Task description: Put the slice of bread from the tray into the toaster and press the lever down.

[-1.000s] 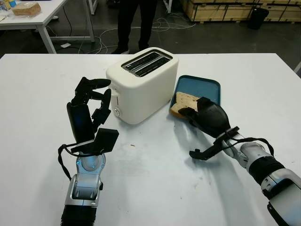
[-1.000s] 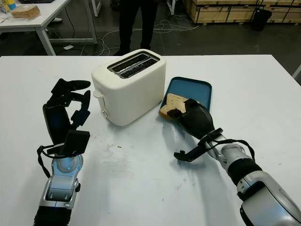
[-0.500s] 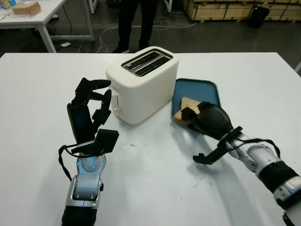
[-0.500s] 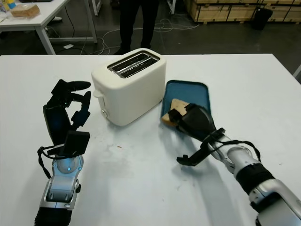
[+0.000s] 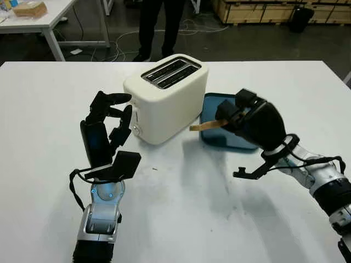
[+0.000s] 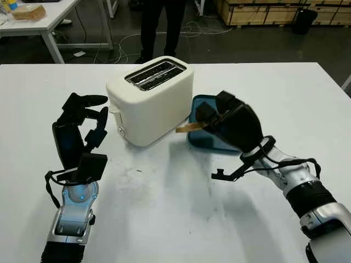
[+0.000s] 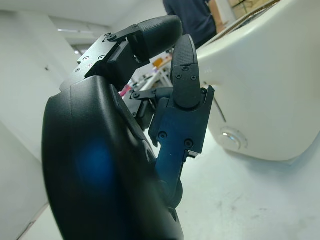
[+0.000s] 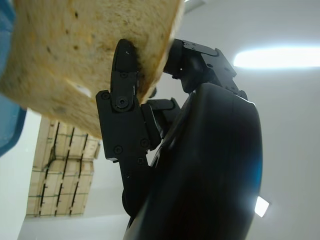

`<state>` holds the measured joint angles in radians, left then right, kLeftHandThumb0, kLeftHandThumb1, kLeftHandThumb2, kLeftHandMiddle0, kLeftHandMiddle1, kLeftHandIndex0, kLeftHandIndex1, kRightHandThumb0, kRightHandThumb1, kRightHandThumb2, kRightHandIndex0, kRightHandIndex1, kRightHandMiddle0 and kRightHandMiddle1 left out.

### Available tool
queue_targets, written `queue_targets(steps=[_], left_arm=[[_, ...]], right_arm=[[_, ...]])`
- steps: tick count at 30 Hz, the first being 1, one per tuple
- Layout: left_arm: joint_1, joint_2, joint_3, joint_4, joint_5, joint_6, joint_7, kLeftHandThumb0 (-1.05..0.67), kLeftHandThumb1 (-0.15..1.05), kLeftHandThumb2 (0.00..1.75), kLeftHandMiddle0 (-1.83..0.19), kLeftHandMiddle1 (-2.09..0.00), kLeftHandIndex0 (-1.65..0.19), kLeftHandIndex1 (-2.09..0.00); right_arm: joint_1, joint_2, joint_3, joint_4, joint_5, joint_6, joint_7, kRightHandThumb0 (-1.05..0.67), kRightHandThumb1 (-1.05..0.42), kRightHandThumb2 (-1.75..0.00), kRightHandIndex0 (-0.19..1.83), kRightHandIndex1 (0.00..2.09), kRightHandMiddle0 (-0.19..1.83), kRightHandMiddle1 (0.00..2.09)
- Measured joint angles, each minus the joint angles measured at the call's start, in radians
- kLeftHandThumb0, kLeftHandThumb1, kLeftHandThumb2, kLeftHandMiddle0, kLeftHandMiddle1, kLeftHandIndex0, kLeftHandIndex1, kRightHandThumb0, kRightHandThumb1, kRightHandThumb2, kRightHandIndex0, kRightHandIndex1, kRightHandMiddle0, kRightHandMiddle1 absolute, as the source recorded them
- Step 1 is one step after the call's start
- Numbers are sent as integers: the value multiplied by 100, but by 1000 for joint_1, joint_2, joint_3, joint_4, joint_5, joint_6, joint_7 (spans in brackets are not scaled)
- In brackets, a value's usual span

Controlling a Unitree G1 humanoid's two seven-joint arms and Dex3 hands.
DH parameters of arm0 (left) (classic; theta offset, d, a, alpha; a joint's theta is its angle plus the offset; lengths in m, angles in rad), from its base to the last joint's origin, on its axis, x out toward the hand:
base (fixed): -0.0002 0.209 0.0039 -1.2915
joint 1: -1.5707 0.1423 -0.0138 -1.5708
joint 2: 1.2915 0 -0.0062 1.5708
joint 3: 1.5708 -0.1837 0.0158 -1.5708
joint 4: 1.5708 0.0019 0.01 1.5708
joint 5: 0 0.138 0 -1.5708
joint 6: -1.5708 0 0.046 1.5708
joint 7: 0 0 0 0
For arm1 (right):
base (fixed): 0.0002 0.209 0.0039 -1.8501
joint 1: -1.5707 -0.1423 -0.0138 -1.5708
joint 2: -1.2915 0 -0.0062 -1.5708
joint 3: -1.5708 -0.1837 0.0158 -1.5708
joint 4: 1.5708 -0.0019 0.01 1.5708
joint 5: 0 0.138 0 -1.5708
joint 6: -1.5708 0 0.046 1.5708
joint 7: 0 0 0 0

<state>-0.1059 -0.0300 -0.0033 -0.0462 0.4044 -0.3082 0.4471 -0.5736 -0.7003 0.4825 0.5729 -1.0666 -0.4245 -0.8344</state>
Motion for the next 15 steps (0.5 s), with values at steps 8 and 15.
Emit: queue_targets(steps=[8, 15], left_arm=[[0, 1, 0, 0, -2, 0, -1, -34, 92, 29, -50, -153, -58, -101], [0, 1, 0, 0, -2, 0, -1, -35, 92, 29, -51, -151, -58, -102]], right_arm=[[-67, 1, -82, 122, 300, -230, 306, -32, -92, -45, 55, 175, 29, 175], [-281, 21, -213, 293, 714, -352, 849, -23, -92, -30, 69, 175, 48, 165]])
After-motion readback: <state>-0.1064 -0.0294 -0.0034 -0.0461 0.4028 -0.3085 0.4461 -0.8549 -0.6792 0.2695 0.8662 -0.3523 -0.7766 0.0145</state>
